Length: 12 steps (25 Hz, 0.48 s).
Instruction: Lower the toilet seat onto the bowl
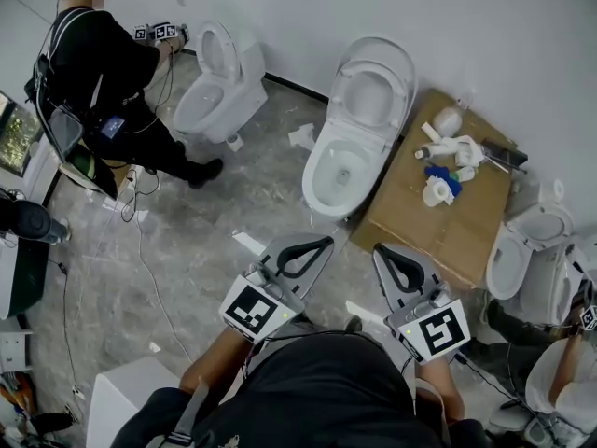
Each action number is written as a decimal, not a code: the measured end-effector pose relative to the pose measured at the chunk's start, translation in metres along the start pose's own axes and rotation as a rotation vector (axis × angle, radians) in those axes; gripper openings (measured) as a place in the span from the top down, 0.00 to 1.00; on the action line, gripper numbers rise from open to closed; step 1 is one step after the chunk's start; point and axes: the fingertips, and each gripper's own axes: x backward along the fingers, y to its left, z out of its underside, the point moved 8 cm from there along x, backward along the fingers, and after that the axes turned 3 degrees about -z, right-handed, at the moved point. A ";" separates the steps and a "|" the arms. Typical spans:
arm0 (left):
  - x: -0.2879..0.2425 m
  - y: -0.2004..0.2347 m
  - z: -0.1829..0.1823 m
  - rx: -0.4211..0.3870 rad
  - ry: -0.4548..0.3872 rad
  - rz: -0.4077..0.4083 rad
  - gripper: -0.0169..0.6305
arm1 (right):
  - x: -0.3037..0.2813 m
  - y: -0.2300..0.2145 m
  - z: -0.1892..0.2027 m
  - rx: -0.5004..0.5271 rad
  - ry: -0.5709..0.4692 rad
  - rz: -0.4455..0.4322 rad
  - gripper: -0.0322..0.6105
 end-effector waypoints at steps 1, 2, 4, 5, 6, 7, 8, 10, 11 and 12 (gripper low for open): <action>0.003 0.006 -0.001 0.002 -0.005 0.000 0.97 | -0.005 0.000 -0.002 0.002 -0.002 0.007 0.94; 0.005 0.012 -0.002 0.009 -0.011 0.001 0.97 | -0.009 -0.001 -0.005 0.005 -0.007 0.013 0.94; 0.010 0.024 -0.001 0.032 -0.017 0.007 0.97 | -0.020 0.000 -0.010 0.021 -0.017 0.018 0.94; 0.009 0.029 0.001 0.037 -0.011 0.012 0.97 | -0.025 -0.001 -0.012 0.029 -0.020 0.016 0.94; 0.007 0.034 0.005 0.035 0.001 0.018 0.97 | -0.029 -0.003 -0.013 0.030 -0.016 0.012 0.94; 0.002 0.039 0.010 0.027 0.017 0.023 0.97 | -0.033 -0.007 -0.013 0.024 -0.008 0.002 0.94; -0.006 0.044 0.013 0.022 0.031 0.024 0.97 | -0.037 -0.013 -0.011 0.016 0.000 -0.010 0.94; -0.025 0.050 0.011 0.027 0.041 0.017 0.97 | -0.042 -0.031 -0.008 0.010 0.007 -0.032 0.94; -0.034 0.050 0.009 0.023 0.038 0.011 0.97 | -0.043 -0.039 -0.006 0.011 0.009 -0.040 0.94; -0.042 0.048 0.007 0.016 0.032 -0.002 0.97 | -0.042 -0.048 -0.003 0.012 0.013 -0.050 0.94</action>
